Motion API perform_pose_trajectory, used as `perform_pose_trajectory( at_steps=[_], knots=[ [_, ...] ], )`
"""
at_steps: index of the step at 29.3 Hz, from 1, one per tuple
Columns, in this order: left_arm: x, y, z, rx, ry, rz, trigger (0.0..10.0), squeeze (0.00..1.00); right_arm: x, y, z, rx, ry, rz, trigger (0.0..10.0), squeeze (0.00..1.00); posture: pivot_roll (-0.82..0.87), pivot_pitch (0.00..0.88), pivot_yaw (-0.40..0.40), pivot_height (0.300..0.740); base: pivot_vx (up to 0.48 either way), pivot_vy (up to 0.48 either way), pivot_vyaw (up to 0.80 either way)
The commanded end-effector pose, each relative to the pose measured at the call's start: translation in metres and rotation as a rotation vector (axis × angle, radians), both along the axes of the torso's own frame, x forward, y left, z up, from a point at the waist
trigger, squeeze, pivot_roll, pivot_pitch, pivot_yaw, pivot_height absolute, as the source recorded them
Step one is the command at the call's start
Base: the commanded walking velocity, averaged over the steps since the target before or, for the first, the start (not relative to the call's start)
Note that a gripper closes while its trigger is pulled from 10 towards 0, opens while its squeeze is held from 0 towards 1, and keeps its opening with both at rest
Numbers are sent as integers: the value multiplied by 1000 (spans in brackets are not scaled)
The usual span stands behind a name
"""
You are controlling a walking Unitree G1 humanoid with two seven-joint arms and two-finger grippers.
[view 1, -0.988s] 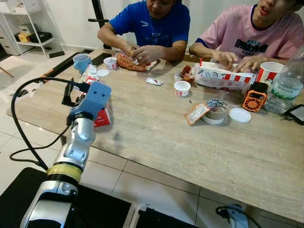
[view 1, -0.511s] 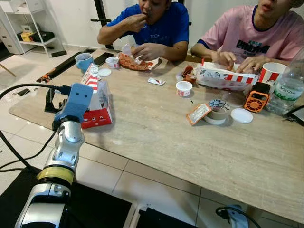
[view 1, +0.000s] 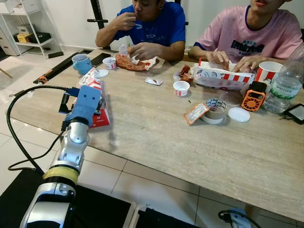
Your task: Restocking fridge
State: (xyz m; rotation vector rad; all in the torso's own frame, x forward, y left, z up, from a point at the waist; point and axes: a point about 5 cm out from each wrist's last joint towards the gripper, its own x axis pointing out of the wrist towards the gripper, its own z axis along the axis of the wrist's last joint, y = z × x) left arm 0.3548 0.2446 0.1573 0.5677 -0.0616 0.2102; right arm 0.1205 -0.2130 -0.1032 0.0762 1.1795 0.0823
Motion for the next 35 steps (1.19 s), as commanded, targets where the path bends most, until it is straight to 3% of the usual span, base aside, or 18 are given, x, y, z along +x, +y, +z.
perform_pose_trajectory(
  at_steps=[1, 12, 14, 20, 27, 35],
  knots=[
    [0, -5, -4, 8, 18, -20, 10000, 0, 0, -1, 0, 1, -9, -3, 10000, 0, -24, 36, 46, 740, 0, 0, 0],
    [-2, 10, -11, 50, 67, 2, 10000, 0, -1, -3, 1, -1, -9, 0, 10000, 0, -29, 60, 42, 740, 0, 0, 0],
    [-1, 20, -8, 67, 79, 24, 10000, 0, -5, -4, 0, -3, -2, 2, 10000, 0, -38, 82, 41, 740, 0, 0, 0],
    [2, 27, -4, 86, 86, 39, 10000, 0, -13, -8, -2, -7, 11, 2, 10000, 0, -56, 111, 41, 740, 0, 0, 0],
    [12, 28, 22, 131, 13, 33, 10000, 0, -25, -17, -2, -22, 30, 4, 10000, 0, -78, 141, 35, 740, 0, 0, 0],
    [19, 28, 36, 159, -27, 26, 10000, 0, -21, -19, -1, -22, 15, 10, 10000, 0, -85, 158, 36, 740, 0, 0, 0]
  ],
)
